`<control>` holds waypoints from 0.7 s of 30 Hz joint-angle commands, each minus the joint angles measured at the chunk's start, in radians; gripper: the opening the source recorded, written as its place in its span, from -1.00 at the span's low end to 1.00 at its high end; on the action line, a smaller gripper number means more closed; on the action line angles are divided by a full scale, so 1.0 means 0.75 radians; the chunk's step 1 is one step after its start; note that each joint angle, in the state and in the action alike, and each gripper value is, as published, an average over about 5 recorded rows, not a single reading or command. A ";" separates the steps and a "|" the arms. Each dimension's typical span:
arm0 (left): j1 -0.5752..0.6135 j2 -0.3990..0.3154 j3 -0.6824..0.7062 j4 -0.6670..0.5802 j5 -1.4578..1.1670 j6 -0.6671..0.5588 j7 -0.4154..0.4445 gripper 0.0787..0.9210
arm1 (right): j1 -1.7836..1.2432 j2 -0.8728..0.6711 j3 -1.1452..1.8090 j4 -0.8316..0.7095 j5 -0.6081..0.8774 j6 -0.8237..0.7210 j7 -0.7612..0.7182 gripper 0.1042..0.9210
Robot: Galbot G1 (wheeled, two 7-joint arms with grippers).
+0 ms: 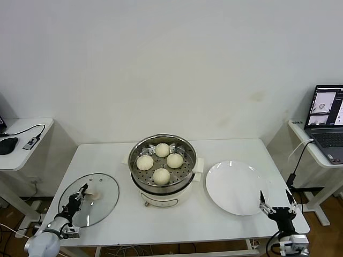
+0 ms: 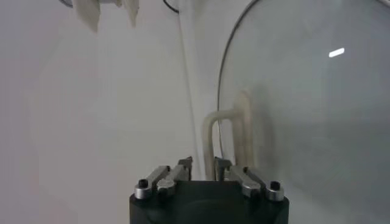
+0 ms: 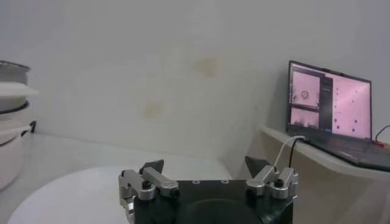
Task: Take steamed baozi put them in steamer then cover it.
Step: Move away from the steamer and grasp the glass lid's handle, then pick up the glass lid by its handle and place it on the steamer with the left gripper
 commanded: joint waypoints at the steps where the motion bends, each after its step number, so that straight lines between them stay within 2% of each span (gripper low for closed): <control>1: 0.008 -0.001 -0.010 -0.003 -0.012 -0.004 -0.057 -0.82 | -0.005 0.000 -0.004 0.003 -0.010 0.004 -0.001 0.76; 10: 0.187 -0.002 -0.056 -0.356 -0.065 0.139 -0.061 -0.84 | -0.022 -0.006 -0.024 0.017 -0.045 0.020 -0.002 0.76; 21: 0.465 0.043 -0.119 -0.841 -0.390 0.571 0.040 -0.84 | -0.061 -0.024 -0.048 0.052 -0.075 0.032 -0.004 0.76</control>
